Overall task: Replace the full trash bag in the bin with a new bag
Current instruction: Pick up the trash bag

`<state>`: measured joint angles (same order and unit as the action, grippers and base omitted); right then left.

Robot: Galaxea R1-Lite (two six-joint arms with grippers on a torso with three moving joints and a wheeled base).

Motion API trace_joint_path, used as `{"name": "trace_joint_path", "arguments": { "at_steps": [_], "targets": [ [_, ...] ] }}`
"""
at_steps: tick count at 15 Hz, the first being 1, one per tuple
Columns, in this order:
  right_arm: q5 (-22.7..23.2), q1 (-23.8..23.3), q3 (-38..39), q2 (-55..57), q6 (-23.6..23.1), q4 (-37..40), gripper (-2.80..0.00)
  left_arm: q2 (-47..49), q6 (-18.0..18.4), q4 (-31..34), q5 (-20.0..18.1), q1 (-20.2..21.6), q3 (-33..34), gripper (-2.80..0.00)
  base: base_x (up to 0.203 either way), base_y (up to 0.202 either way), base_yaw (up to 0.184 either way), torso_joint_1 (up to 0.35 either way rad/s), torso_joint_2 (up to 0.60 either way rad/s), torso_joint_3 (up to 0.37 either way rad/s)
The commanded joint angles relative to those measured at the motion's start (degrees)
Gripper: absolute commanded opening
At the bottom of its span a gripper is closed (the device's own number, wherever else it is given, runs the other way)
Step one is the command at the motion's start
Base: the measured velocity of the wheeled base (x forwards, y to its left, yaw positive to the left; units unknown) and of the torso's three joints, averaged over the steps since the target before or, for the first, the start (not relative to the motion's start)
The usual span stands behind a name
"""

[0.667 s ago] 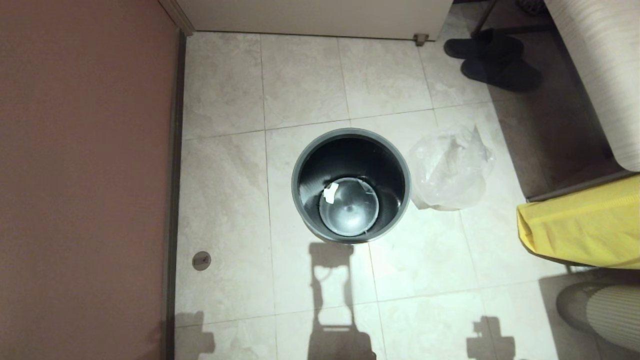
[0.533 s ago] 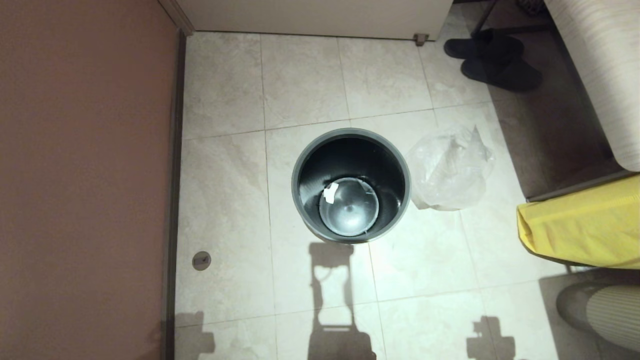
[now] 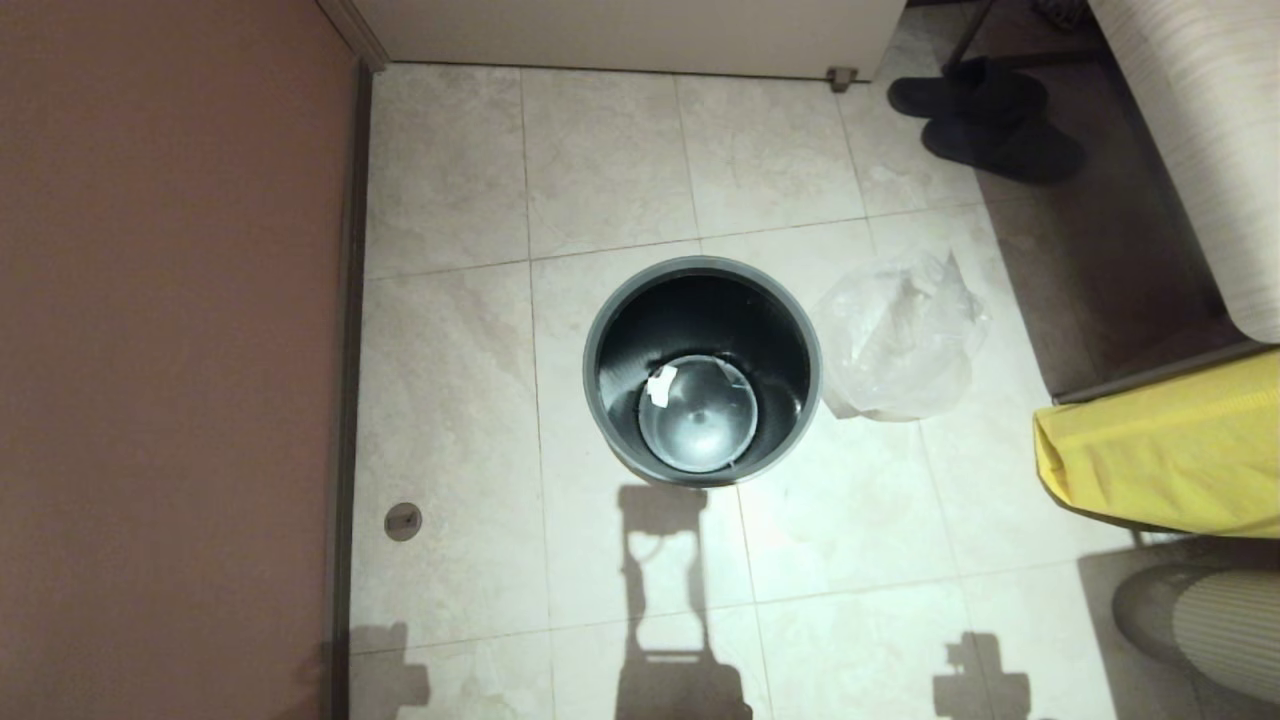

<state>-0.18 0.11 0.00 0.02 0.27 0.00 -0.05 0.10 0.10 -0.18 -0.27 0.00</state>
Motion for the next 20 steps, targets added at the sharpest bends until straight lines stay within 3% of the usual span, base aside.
{"name": "trace_joint_path", "arguments": {
  "at_steps": [1, 9, 20],
  "targets": [
    [0.0, 0.0, 0.0, 0.0, -0.1, -0.2, -2.80, 0.0, 0.0, 0.0, 0.0, 0.0, 0.0, -2.80, 0.000, 0.000, 0.000, 0.000, 0.00, 0.000],
    [0.7, 0.0, -11.6, 5.2, -0.4, 4.1, -2.80, 0.0, 0.0, 0.0, 0.0, 0.0, 0.0, -2.80, 0.000, 0.000, 0.000, 0.000, 0.00, 0.000],
    [4.2, 0.4, -33.2, 37.5, -4.7, 3.7, -2.80, 0.0, 0.0, 0.0, 0.0, 0.0, 0.0, -2.80, 0.000, 0.000, 0.000, 0.000, 0.00, 0.000]
  ]
}}
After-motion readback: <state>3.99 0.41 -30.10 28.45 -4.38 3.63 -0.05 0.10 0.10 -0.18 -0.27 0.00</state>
